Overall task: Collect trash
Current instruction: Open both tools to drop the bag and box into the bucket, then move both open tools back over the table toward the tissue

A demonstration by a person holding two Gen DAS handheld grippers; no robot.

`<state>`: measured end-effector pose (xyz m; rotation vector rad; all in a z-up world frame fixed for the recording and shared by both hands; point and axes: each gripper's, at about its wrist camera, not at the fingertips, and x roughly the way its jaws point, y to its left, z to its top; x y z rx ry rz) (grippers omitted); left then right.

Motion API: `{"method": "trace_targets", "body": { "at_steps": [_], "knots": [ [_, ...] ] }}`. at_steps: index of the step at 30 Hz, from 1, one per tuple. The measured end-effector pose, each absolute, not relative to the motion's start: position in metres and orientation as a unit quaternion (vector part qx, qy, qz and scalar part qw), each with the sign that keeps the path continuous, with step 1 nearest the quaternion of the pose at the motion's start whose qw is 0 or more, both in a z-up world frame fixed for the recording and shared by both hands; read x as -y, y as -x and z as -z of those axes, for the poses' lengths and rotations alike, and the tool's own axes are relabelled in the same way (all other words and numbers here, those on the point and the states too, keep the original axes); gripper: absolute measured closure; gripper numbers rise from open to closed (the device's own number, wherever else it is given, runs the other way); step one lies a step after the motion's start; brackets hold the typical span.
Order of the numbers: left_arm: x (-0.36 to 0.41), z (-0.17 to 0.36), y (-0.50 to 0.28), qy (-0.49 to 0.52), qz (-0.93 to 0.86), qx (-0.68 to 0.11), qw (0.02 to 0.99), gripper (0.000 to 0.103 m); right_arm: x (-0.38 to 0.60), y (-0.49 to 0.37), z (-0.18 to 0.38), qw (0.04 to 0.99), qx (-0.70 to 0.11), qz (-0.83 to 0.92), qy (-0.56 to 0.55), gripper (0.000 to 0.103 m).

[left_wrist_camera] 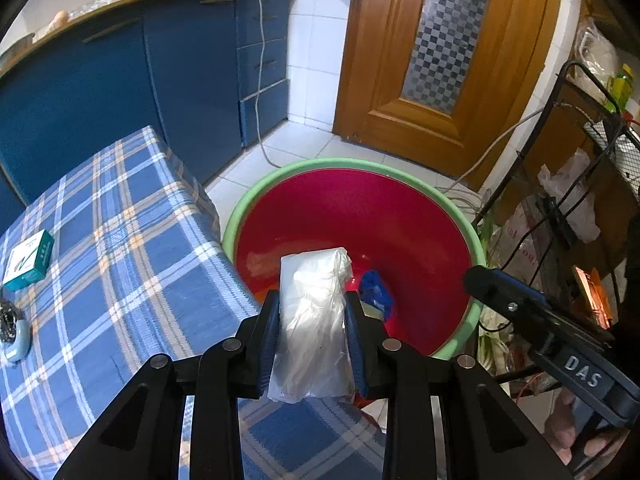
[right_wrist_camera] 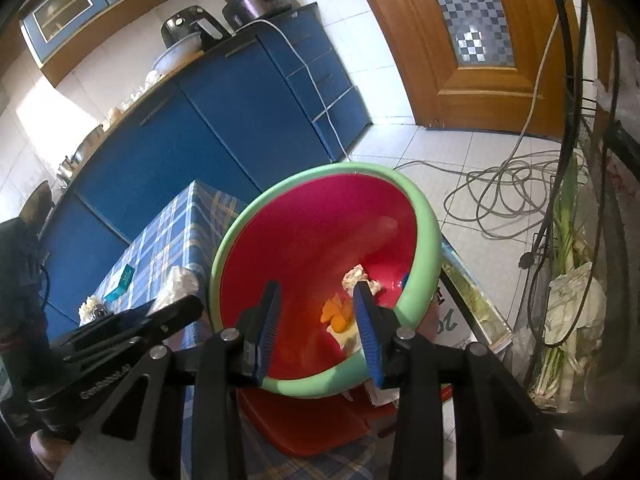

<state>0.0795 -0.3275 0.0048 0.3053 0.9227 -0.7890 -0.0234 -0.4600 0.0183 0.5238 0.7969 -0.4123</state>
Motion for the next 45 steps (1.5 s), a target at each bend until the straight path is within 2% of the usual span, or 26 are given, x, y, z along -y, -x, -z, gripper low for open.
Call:
{"method": "trace_targets", "body": {
  "at_steps": [4,8,23,45],
  "knots": [
    [0.332,-0.005,-0.080,-0.142,0.377,-0.432,0.807,0.070,0.461,0.027,-0.023,0.870,-0.375,0.203,-0.249,0.062],
    [0.334,-0.006,-0.078,-0.144,0.377,-0.429,0.808,0.052,0.461,0.030,-0.024,0.870,-0.370,0.205,-0.253,0.062],
    [0.309,-0.020,-0.076,-0.129,0.369,-0.415,0.822,0.052,0.453,0.036,-0.037,0.876,-0.359,0.205,-0.249,0.061],
    [0.204,-0.047,-0.095,-0.075,0.290,-0.395,0.869,0.052,0.391,0.012,-0.051,0.890,-0.370,0.149,-0.220,0.034]
  ]
}}
